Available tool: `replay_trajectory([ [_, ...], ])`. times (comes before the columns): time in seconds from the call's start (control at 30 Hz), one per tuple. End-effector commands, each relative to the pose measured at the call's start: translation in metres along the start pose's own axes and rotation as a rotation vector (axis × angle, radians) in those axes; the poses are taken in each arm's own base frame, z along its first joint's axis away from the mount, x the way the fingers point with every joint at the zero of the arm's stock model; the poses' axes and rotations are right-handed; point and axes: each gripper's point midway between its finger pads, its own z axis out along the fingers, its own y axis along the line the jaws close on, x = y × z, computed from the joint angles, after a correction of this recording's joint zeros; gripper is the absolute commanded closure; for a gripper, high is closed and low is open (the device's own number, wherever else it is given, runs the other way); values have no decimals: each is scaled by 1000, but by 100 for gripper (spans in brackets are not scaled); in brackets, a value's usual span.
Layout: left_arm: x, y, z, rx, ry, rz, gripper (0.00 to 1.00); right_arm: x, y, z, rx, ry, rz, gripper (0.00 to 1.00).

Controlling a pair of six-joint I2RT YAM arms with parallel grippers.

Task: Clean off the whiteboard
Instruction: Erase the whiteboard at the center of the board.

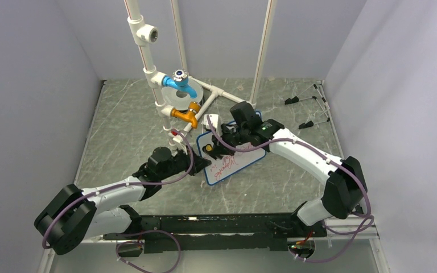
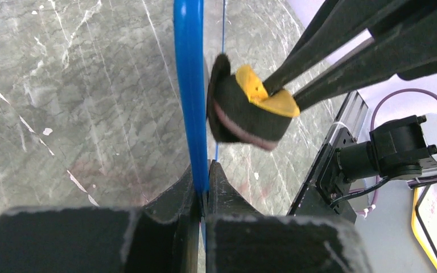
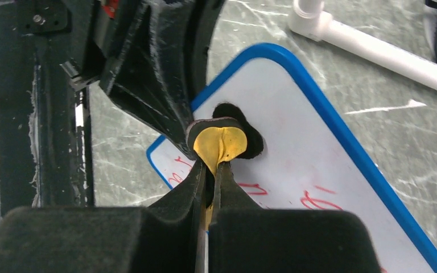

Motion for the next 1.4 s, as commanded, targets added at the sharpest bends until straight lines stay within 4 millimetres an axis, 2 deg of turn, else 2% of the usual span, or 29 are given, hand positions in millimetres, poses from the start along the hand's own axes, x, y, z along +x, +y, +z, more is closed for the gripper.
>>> replay_trajectory([
  [0.0,-7,-27,-4,112,-6,77,100,-15,-10,-1,40,-14,-49,100],
  [0.13,-5,-27,-4,112,-5,74,100,-12,-42,-23,166,-22,-3,100],
  [0.23,-3,-26,-4,113,1,71,100,-5,-54,-29,205,-26,25,100],
  [0.37,-1,-26,-2,123,11,68,100,-7,-33,-13,118,-26,12,100],
  [0.5,1,-26,-1,127,13,63,100,-16,7,11,-8,1,-62,100],
  [0.57,1,-26,-1,130,9,67,100,-20,13,13,-21,1,-71,100],
  [0.7,3,-28,-2,147,19,83,100,-17,-13,4,118,23,-72,100],
  [0.87,7,-32,-1,175,46,89,100,-14,-46,-25,246,5,-37,100],
  [0.97,9,-34,1,186,60,85,100,-15,-52,-33,274,-3,-35,100],
  [1.07,9,-37,3,198,64,85,100,-12,-44,-27,229,-8,-29,100],
  [1.23,10,-37,5,198,59,83,100,-16,-2,-4,75,-1,-94,100],
  [1.3,11,-36,4,191,58,85,100,-16,4,2,54,5,-104,100],
  [1.37,9,-36,4,189,54,86,100,-15,-4,0,89,15,-100,100],
])
